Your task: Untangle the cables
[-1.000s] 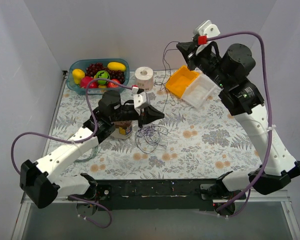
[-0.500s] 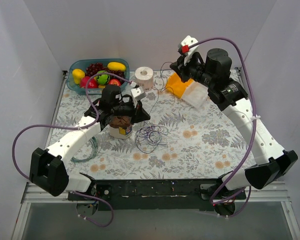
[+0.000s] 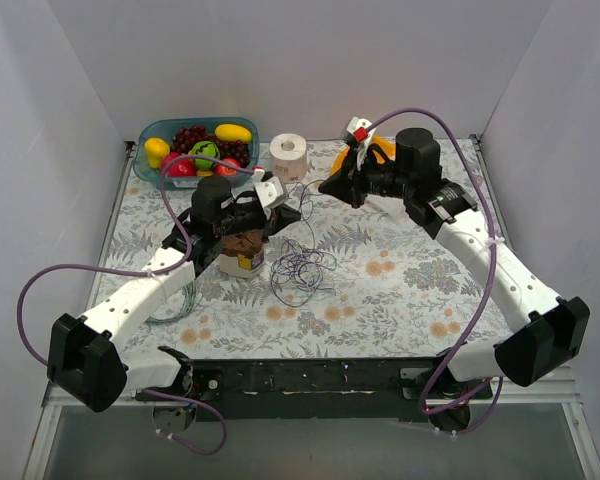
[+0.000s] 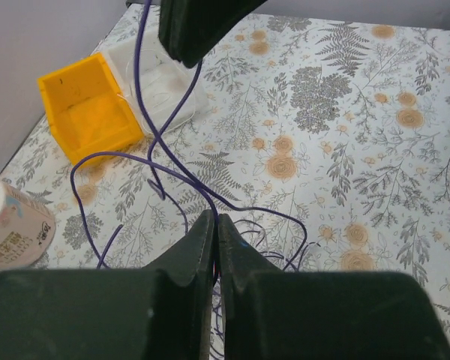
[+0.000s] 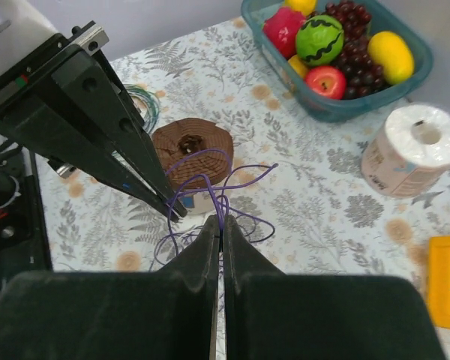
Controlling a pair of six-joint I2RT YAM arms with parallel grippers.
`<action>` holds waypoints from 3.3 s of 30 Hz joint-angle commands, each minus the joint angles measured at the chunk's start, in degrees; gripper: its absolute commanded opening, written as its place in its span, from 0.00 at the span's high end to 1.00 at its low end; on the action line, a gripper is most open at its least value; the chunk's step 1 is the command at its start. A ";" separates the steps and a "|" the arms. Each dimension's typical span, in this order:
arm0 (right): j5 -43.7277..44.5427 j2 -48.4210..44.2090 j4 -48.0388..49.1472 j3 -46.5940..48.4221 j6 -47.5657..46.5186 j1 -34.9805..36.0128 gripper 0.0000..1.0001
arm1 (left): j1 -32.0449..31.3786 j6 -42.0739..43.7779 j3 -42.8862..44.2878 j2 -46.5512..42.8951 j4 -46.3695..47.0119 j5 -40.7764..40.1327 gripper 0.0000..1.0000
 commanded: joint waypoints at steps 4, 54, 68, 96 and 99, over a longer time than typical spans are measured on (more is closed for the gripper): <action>-5.03 -1.44 9.45 -3.80 4.37 2.69 0.95 | -1.18 10.16 -1.29 -1.72 3.52 1.46 1.00; -11.88 10.60 13.42 -4.16 44.62 1.55 0.62 | -4.17 24.15 -6.74 -2.25 7.13 -11.19 1.00; -10.12 11.91 11.84 -4.69 43.12 1.99 0.85 | -4.08 23.01 -6.39 -2.78 8.27 -10.93 1.00; -0.81 27.46 0.49 33.53 31.17 -11.89 0.99 | -4.08 20.81 -13.42 -9.02 8.36 -19.10 0.17; 1.47 30.28 1.89 39.23 31.52 -14.26 0.99 | -4.08 20.55 -14.48 -9.54 8.19 -19.10 0.16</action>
